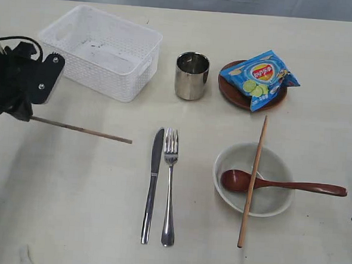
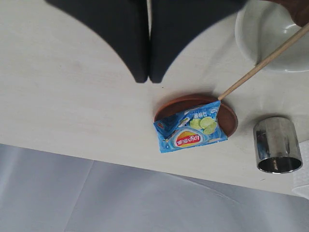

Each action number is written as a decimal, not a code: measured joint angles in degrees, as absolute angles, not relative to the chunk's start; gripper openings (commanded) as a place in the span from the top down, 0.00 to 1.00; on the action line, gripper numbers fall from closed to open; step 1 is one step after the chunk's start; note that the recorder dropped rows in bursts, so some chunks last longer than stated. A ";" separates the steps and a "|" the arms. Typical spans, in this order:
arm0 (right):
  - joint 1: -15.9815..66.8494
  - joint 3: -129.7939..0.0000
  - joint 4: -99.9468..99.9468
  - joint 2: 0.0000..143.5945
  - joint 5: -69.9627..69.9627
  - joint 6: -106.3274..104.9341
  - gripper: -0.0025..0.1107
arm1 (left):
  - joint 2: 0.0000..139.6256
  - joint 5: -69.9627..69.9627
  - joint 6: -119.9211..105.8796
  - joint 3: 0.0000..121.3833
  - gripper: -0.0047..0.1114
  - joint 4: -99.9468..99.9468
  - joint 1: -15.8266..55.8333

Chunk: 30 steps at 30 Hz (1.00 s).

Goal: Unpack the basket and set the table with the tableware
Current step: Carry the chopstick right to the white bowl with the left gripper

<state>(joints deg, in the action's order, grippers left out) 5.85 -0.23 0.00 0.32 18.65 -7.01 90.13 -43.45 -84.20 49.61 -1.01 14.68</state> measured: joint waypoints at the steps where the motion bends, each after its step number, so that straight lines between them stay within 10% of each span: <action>1: 5.85 -0.23 0.00 0.32 18.65 -7.01 0.98 | 88.63 -42.28 -83.91 49.53 0.96 -0.99 16.09; 19: 5.85 -0.23 0.00 0.32 18.65 -7.01 0.98 | 82.28 -12.71 -88.35 49.73 0.96 -15.79 45.07; 30: 5.85 -0.23 0.00 0.32 18.65 -7.01 0.98 | 93.91 -10.70 -103.80 58.80 0.96 -16.05 50.73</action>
